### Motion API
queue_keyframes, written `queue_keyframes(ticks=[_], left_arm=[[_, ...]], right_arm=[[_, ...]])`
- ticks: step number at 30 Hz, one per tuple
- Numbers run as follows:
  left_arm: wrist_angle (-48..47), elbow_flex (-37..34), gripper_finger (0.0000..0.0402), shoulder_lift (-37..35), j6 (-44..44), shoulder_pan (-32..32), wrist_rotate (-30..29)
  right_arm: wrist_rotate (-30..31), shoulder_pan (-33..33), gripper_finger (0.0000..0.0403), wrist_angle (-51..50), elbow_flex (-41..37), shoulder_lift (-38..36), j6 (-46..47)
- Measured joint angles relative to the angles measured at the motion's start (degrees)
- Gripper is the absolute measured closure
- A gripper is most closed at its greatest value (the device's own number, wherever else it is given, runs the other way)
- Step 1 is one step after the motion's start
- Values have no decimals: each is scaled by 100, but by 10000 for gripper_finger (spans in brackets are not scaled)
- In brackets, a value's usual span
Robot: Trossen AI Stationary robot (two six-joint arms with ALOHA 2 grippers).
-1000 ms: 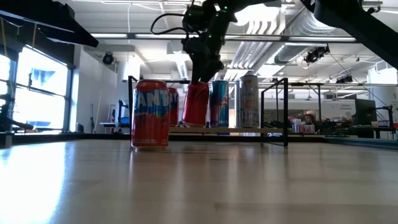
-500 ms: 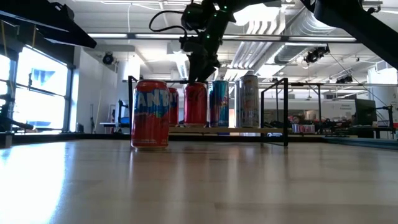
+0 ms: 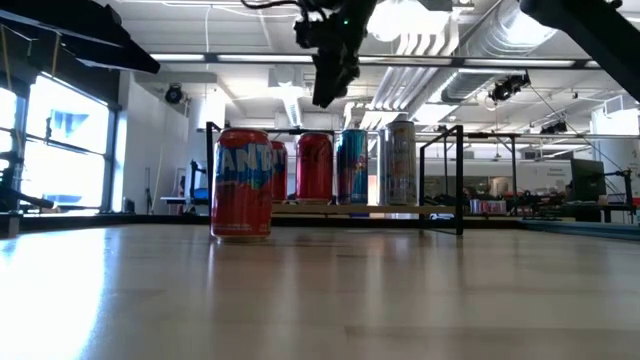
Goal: Place canned beverage on shelf
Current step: Put the red soda can on the shelf and align with the other red soda can
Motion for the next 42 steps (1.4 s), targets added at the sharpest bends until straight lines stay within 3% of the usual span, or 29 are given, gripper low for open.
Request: queue_keyframes(ticks=[3,8,14,20,26,30,34,42], left_arm=[[-2,0,68,3,-123,0,-80],[-10,0,90,4,-185,2,-135],[9,-12,140,15,-262,37,-183],[46,-39,226,228,-321,229,-189],[107,-39,335,600,-918,770,-149],[264,-44,394,904,-590,1060,310],[596,-44,360,1196,-585,1183,496],[863,-44,206,1484,-585,1387,420]], right_arm=[[441,301,269,1,-351,-61,-15],[516,756,388,727,-1755,-555,137],[831,1457,383,2963,-4285,-1957,440],[1261,2313,398,5777,-6785,-3228,485],[2161,3228,402,7702,-8406,-3822,644],[2792,3708,401,8513,-9034,-3975,854],[3241,4007,401,8992,-9381,-3988,932],[3232,4140,401,9127,-9520,-3993,951]])
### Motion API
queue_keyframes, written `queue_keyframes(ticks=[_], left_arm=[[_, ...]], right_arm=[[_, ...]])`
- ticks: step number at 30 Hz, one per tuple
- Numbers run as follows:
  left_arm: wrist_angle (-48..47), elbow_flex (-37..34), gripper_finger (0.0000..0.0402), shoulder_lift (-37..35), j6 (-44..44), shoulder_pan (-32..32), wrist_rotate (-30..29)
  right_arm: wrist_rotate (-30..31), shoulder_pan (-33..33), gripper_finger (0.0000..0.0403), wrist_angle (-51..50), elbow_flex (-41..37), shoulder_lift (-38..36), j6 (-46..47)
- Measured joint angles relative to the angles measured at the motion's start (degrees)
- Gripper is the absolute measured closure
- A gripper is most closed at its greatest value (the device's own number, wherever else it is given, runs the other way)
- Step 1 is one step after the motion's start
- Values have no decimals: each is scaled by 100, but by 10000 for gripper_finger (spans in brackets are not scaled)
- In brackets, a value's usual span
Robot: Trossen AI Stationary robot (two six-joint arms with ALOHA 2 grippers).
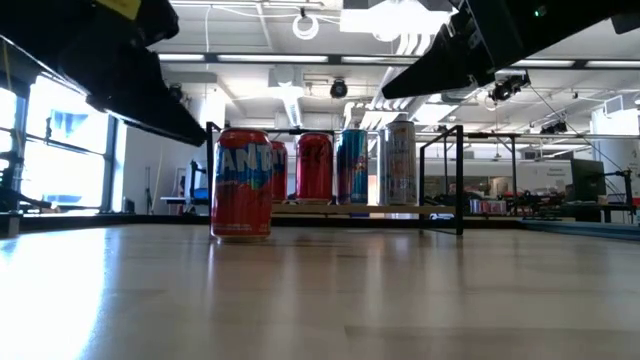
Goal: Place canned beverage on shelf
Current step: Put the red soda can on the shelf and align with the other red soda can
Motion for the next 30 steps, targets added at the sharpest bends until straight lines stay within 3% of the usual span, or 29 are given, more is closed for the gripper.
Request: queue_keyframes(ticks=[4,8,15,30], left_arm=[[436,0,150,-11,521,70,-357],[636,0,128,-13,885,147,-860],[639,0,128,-17,795,450,-346],[630,0,139,-17,1071,512,-215]], right_arm=[[-2,-2,401,0,0,0,1],[-4,-2,401,1,0,0,2],[-15,-2,401,0,0,2,2],[-20,-4,401,0,0,5,4]])
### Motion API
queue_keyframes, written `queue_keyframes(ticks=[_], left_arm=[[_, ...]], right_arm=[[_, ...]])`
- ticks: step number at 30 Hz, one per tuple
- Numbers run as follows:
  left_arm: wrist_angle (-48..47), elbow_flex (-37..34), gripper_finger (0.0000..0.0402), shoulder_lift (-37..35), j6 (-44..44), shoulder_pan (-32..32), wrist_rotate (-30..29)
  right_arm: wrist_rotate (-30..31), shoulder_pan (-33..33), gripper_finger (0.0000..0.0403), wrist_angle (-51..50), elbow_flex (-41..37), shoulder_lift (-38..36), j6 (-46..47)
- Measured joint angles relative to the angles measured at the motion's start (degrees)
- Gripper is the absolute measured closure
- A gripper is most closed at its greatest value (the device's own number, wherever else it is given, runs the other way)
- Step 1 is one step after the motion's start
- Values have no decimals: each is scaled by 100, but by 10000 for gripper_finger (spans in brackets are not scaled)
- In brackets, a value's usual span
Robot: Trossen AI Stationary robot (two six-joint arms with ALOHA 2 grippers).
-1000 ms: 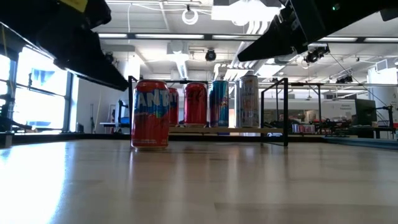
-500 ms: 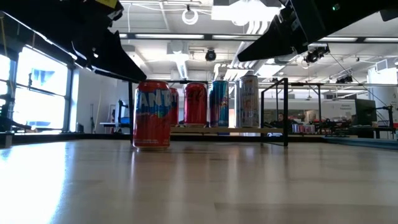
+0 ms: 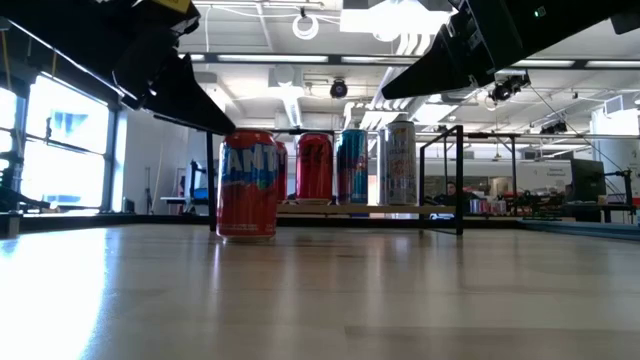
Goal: Place canned beverage on shelf
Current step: Put the red soda can on the shelf and align with the other red soda can
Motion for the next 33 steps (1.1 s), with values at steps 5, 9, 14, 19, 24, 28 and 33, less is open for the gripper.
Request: queue_keyframes(ticks=[5,9,14,19,24,28,33], left_arm=[[-2,0,120,0,-174,0,-33],[0,0,100,0,-278,0,-213],[-4,0,83,0,-278,23,-464],[-2,0,75,0,-279,210,-372],[21,0,75,0,-247,538,189],[185,0,75,0,-214,718,352],[468,0,75,0,-129,881,531]], right_arm=[[0,0,401,0,0,1,0],[0,0,401,-2,0,14,0],[-2,0,401,-7,1,17,91],[-2,0,401,-7,2,17,91],[-2,0,401,-7,2,17,90],[-2,0,401,-7,2,17,87],[-2,0,401,-16,2,17,87]])
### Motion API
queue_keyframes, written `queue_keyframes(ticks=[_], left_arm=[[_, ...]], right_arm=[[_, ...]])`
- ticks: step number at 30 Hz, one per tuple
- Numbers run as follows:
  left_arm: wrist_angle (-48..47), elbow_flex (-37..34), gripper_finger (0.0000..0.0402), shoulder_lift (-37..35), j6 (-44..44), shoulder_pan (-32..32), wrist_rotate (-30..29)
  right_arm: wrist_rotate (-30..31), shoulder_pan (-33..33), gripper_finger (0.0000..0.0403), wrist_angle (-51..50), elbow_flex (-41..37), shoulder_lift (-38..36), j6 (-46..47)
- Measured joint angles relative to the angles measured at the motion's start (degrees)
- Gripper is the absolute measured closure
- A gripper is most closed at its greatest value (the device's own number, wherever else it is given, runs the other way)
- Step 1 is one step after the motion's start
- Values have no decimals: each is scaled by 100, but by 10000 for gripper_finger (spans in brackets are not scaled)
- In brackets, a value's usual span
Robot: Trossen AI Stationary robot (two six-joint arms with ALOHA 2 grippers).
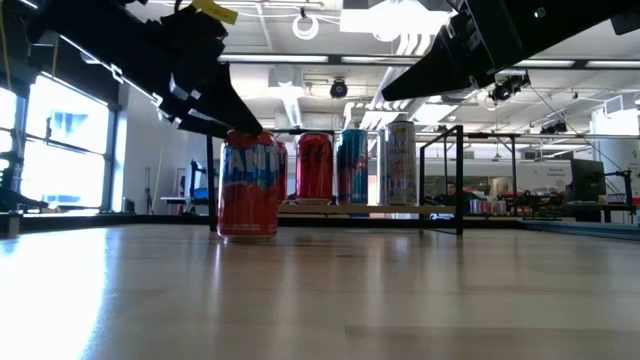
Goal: Place canned beverage on shelf
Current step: Put the red soda can on the shelf and align with the other red soda can
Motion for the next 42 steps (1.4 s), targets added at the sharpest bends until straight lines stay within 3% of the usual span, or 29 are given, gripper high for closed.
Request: queue_keyframes(ticks=[19,25,29,36,42], left_arm=[[371,-2,76,245,202,439,580],[486,-1,116,181,586,507,599],[561,11,169,167,818,660,1015],[555,-3,170,-52,1766,956,1839],[384,-15,170,-869,2453,1539,2316]], right_arm=[[1,-2,401,-10,0,0,-2],[2,-2,401,-17,0,0,-2],[2,-2,401,-30,0,0,9],[2,-2,401,-33,0,1,15],[2,-2,401,-89,2,2,54]])
